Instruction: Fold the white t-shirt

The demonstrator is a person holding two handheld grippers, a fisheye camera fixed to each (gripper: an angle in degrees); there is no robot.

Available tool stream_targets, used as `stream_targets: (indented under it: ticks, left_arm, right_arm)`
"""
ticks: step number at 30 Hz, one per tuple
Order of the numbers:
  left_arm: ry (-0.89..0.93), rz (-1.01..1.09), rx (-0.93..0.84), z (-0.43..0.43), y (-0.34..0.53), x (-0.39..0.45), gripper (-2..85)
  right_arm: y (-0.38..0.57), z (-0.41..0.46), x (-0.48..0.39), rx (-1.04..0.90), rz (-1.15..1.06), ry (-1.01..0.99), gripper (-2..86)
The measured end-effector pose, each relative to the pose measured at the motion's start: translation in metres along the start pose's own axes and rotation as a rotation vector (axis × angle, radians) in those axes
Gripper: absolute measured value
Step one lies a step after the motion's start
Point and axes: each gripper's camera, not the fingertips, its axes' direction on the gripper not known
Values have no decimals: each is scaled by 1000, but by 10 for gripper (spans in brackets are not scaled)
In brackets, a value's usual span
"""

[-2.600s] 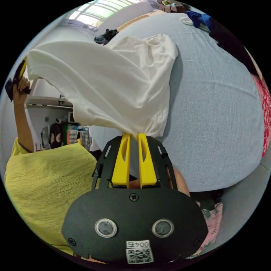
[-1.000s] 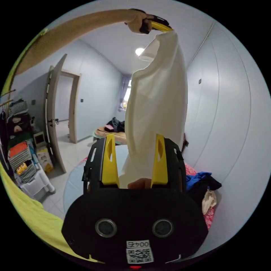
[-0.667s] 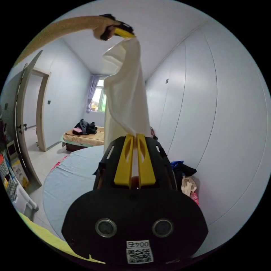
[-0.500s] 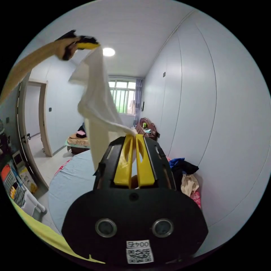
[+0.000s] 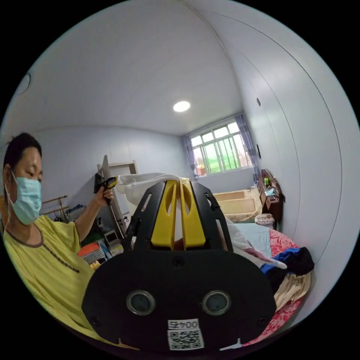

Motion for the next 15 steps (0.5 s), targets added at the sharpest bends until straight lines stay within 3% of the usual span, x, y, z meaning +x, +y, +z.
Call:
stream_targets:
  ticks: [6,8,11,15]
  left_arm:
    - [-32,105,201,-149,76,91,16]
    - [-128,151,239,-191,92,118,14]
    - [-217,126,226,-217,95,113,14]
    - [-201,30,205,-231,95,58,14]
  right_arm:
    - [32,-74,-66,135,-199,-122,-8]
    - [39,-87,-83,157,-286,-105,-8]
    - [45,-81,-91,153,-338,-53,-8]
    - [60,-33,-68,102,-291,15,-8]
